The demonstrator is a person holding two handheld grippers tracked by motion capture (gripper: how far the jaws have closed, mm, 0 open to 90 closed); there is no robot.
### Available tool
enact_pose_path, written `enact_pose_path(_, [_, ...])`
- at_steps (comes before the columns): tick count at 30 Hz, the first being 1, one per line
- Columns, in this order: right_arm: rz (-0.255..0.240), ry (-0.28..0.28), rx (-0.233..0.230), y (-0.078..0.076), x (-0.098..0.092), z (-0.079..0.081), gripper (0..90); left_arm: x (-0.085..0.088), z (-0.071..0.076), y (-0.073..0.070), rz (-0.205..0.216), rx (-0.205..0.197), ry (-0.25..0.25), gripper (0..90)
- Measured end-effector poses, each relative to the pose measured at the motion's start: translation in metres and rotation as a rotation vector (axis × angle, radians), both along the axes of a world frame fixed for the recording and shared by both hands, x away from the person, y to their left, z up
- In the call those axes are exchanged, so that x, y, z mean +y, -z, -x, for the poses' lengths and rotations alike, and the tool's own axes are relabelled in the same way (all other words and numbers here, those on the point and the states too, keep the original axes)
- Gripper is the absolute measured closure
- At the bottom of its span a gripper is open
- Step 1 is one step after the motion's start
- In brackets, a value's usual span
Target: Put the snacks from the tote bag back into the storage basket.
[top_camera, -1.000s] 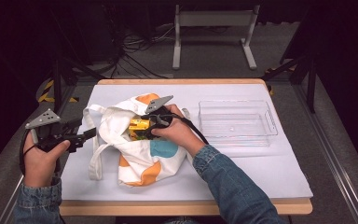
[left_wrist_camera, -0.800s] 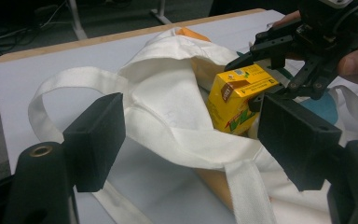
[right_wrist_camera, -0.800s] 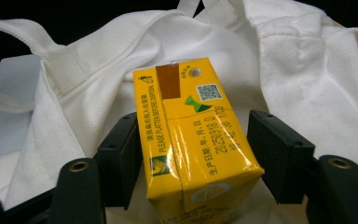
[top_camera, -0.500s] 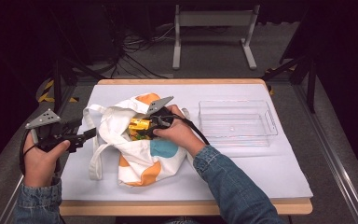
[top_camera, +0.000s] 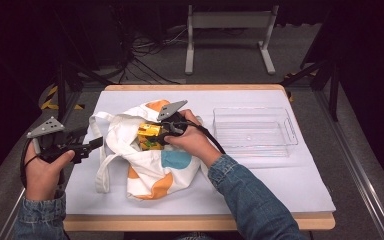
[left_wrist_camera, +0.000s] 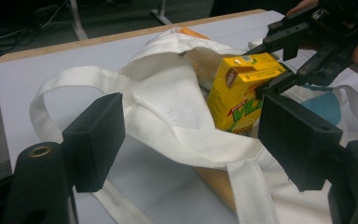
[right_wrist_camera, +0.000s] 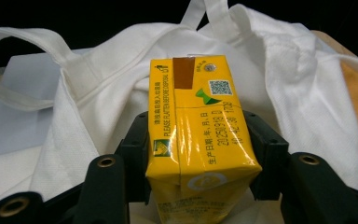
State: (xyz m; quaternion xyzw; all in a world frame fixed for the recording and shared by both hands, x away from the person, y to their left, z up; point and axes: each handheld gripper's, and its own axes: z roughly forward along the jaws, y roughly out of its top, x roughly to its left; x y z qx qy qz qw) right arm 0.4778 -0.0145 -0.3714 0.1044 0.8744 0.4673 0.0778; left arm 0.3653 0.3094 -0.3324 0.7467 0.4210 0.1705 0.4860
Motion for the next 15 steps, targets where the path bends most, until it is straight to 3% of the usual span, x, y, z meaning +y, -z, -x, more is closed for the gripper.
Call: enact_pose_path(15, [-0.04, -0.04, -0.028, -0.038, -0.011, 0.007, 50.8, 0.0, -0.001, 0.001, 0.001, 0.003, -0.002, 24.0])
